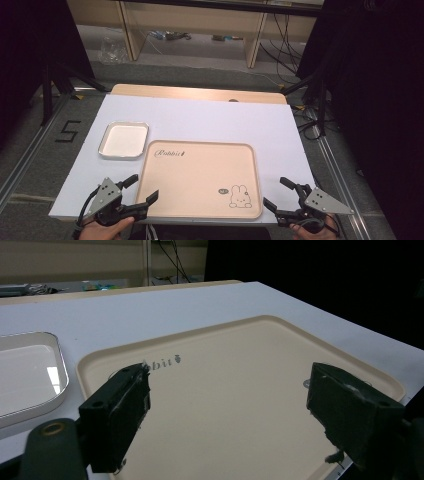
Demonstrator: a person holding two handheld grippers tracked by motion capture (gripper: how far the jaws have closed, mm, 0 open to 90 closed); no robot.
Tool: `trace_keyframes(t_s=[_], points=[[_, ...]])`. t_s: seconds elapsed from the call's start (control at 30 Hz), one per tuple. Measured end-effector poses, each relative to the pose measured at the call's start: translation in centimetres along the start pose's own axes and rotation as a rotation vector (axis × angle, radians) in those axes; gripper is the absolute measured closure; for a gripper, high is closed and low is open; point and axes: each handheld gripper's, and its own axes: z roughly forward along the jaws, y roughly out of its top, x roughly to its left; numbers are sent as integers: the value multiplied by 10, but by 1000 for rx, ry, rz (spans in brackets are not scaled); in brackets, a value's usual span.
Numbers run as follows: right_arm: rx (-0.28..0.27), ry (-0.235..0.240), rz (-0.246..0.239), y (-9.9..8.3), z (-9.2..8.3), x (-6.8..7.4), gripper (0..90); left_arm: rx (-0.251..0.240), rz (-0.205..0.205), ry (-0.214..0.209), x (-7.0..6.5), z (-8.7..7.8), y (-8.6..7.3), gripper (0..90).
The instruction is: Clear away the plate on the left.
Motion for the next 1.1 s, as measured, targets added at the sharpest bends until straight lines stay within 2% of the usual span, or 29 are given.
trace_keyframes(t_s=[0.03,0.13,0.17,0.33,0.4,0.43,0.47,0.63,0.67,0.73,0.83,0.9,0.93,1.03,1.1], points=[[-5,-10,-24,0,-1,-2,153,-6,-1,-4,0,1,0,166],[-3,-11,-21,0,-1,-1,153,-3,3,13,2,1,0,166],[3,1,2,0,0,0,153,3,-7,18,5,2,0,165],[1,-1,-28,0,0,-1,153,4,-15,24,8,2,0,163],[-2,-1,-25,0,0,-1,153,5,-13,24,8,3,0,163],[2,9,-1,0,1,0,153,4,-10,20,7,3,0,161],[0,12,-17,0,1,-1,153,7,-11,18,7,4,0,162],[-1,14,-17,0,1,-1,153,0,-12,12,9,6,1,161],[-3,13,-18,0,2,-1,153,9,-18,23,9,6,2,161],[-5,12,-13,0,2,-1,153,11,-16,28,13,6,4,157],[-4,8,-13,-1,2,-2,153,8,-45,40,20,7,7,154],[-9,-13,-27,-1,1,-2,154,17,-56,44,26,7,9,154],[-2,-2,-14,-1,1,-2,153,16,-57,46,28,7,10,153],[4,-9,-23,-1,1,-2,154,34,-51,47,36,8,13,152],[-18,-4,-11,-2,2,-2,154,38,-69,55,42,9,15,152]])
